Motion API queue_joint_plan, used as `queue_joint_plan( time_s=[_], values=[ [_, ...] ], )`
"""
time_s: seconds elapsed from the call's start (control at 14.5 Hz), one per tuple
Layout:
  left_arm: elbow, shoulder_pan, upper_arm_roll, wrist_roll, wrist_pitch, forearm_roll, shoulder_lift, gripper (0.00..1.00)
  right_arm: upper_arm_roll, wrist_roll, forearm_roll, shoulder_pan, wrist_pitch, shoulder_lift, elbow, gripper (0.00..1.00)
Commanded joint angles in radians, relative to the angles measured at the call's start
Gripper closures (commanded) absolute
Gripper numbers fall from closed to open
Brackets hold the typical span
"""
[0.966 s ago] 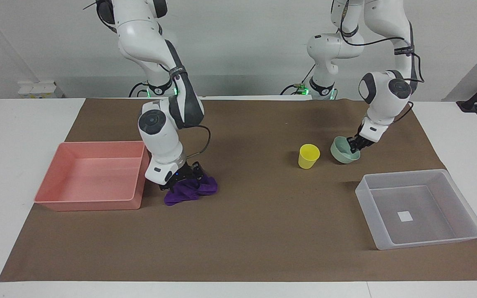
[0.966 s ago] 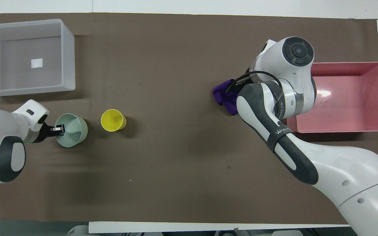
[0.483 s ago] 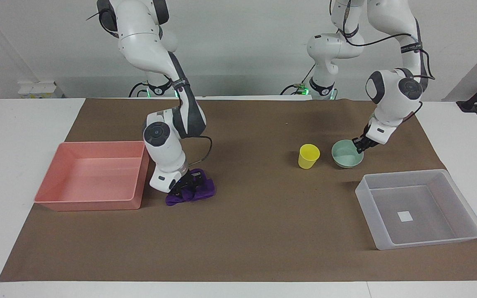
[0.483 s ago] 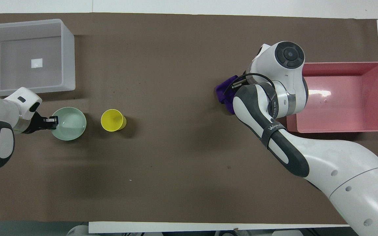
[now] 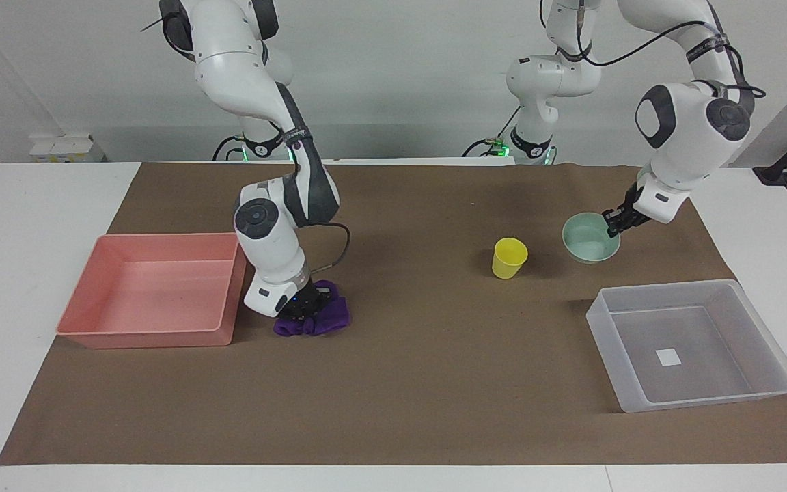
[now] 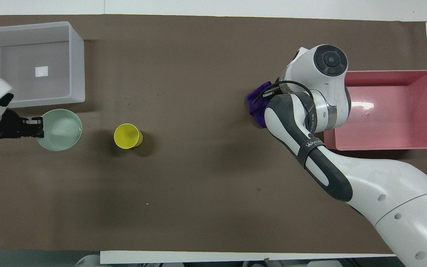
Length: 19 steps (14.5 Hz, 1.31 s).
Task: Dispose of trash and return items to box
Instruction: 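Lift the bowl into the clear bin while the right gripper lifts the cloth, then release the bowl in the clear bin while the right gripper drops the cloth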
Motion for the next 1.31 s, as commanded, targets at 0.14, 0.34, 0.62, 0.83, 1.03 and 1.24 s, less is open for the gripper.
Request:
queue_joint_plan(
  time_s=[0.14, 0.34, 0.62, 0.83, 1.03, 1.24],
  values=[
    [0.429, 0.093, -0.001, -0.014, 0.008, -0.105, 0.28, 1.0, -0.001, 0.009, -0.002, -0.006, -0.153, -0.112, 0.014, 1.0],
    [0.646, 0.136, -0.001, -0.015, 0.097, -0.108, 0.509, 1.0, -0.007, 0.014, -0.007, -0.01, -0.222, -0.176, 0.019, 1.0],
    [0.611, 0.137, -0.001, -0.017, 0.252, -0.113, 0.643, 1.0, -0.009, 0.017, -0.118, -0.035, -0.447, -0.248, 0.138, 1.0],
    [0.593, 0.156, -0.001, -0.015, 0.267, -0.117, 0.673, 1.0, -0.007, 0.005, -0.131, -0.104, -0.541, -0.324, 0.145, 1.0],
    [0.453, 0.14, 0.0, -0.009, 0.396, -0.11, 0.641, 0.32, -0.006, -0.087, -0.132, -0.232, -0.58, -0.345, 0.125, 1.0],
    [0.494, 0.14, 0.005, -0.012, 0.294, -0.105, 0.583, 0.09, -0.006, -0.177, -0.132, -0.334, -0.549, -0.364, 0.059, 1.0]
  ],
)
